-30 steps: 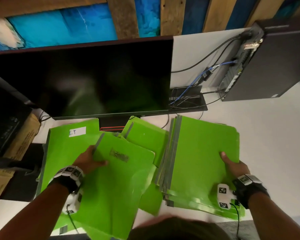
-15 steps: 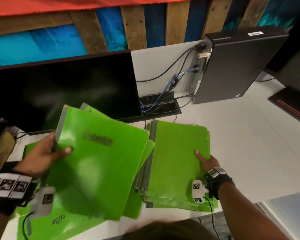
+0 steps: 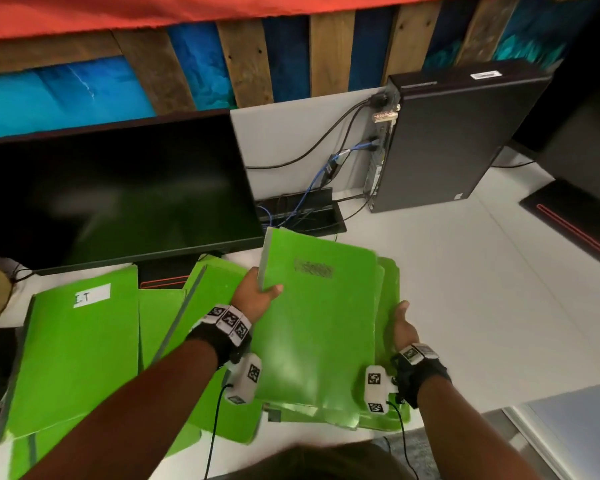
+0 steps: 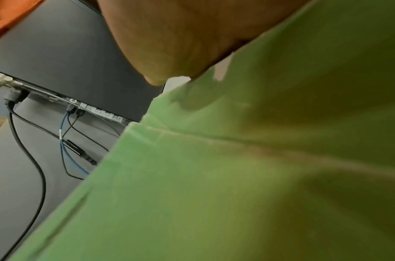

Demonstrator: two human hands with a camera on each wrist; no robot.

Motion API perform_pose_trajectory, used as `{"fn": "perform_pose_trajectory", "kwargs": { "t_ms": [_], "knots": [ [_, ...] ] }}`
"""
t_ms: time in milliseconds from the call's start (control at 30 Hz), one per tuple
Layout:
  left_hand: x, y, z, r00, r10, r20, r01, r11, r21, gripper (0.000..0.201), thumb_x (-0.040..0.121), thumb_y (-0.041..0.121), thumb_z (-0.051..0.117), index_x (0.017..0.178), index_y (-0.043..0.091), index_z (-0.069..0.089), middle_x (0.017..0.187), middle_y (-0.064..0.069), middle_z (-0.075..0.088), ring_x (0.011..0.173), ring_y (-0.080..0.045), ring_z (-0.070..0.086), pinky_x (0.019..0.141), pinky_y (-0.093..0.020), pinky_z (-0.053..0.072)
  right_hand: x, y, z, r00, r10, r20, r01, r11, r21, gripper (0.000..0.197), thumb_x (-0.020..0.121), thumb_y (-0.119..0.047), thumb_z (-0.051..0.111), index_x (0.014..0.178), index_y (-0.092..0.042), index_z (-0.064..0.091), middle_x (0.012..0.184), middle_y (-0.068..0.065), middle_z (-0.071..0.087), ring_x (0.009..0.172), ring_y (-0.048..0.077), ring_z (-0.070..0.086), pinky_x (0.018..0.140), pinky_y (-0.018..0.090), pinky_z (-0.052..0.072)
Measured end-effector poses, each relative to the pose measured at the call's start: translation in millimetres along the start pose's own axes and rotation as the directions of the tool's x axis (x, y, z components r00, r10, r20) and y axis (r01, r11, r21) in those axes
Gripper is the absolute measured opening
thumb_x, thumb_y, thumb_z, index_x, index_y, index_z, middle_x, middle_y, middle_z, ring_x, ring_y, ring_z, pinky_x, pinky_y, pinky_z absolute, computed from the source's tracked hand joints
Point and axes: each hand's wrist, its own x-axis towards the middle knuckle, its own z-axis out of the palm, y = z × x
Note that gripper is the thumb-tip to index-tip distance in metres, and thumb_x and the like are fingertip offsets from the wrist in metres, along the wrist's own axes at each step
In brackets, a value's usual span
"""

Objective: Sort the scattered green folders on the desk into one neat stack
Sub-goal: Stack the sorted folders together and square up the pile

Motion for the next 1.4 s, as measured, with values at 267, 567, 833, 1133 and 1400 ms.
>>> {"fn": "perform_pose_trajectory", "kwargs": {
  "t_ms": [267,567,833,1133,1400],
  "knots": [
    [15.9,-5.6,39.8,0.986,-0.152,-0.069,0.16,0.978,0.135,0.065,0.088,0.032,0.065,0.141,0.006,0.038,0.141,-0.017,0.048,0.129,-0.035,0.046,0.106,-0.041,0.04,1.4,0.9,5.0,1.0,0.004,-0.017,-0.004,1.0,-0.006,0.089,0.095,-0.056,-0.003,0.133,0.004,0.05,0.134,0.031,0.049,0.127,0.039,0.047,0.105,0.039,0.033],
    [22.5,-50.2,-16.3,0.984,-0.08,-0.161,0.146,0.881,0.449,0.068,0.087,0.049,0.057,0.145,0.022,0.036,0.146,-0.01,0.03,0.132,-0.034,0.03,0.111,-0.038,0.027,11.6,6.9,12.1,0.999,-0.05,-0.019,0.048,0.995,-0.087,0.084,0.093,-0.063,0.016,0.129,0.004,0.054,0.133,0.03,0.052,0.121,0.041,0.051,0.098,0.039,0.038],
    [2.9,-121.0,-100.4,0.905,-0.379,-0.194,0.419,0.713,0.562,0.094,0.068,0.052,0.078,0.144,0.017,0.034,0.141,-0.016,0.038,0.132,-0.036,0.036,0.107,-0.049,0.037,8.6,2.0,13.7,0.998,-0.05,-0.048,0.041,0.984,-0.174,0.087,0.09,-0.067,0.025,0.123,0.007,0.056,0.125,0.034,0.055,0.113,0.043,0.056,0.094,0.042,0.042],
    [1.4,-126.4,-125.3,0.928,-0.334,-0.163,0.368,0.884,0.286,0.069,0.076,0.028,0.078,0.133,0.01,0.043,0.128,-0.011,0.056,0.115,-0.029,0.055,0.086,-0.032,0.044,-0.5,-4.3,15.6,0.995,-0.04,-0.088,0.018,0.972,-0.236,0.138,0.05,-0.1,0.009,0.12,0.01,0.056,0.122,0.036,0.055,0.108,0.043,0.057,0.09,0.041,0.042],
    [-26.7,-163.9,-214.7,0.855,-0.398,-0.333,0.478,0.854,0.207,0.07,0.082,0.03,0.073,0.137,0.001,0.04,0.137,-0.021,0.051,0.124,-0.037,0.05,0.1,-0.042,0.043,-5.2,-5.6,13.0,0.995,-0.046,-0.091,0.016,0.951,-0.309,0.095,0.087,-0.071,0.027,0.112,0.015,0.058,0.117,0.04,0.055,0.087,0.036,0.051,0.087,0.044,0.042]
  ]
}}
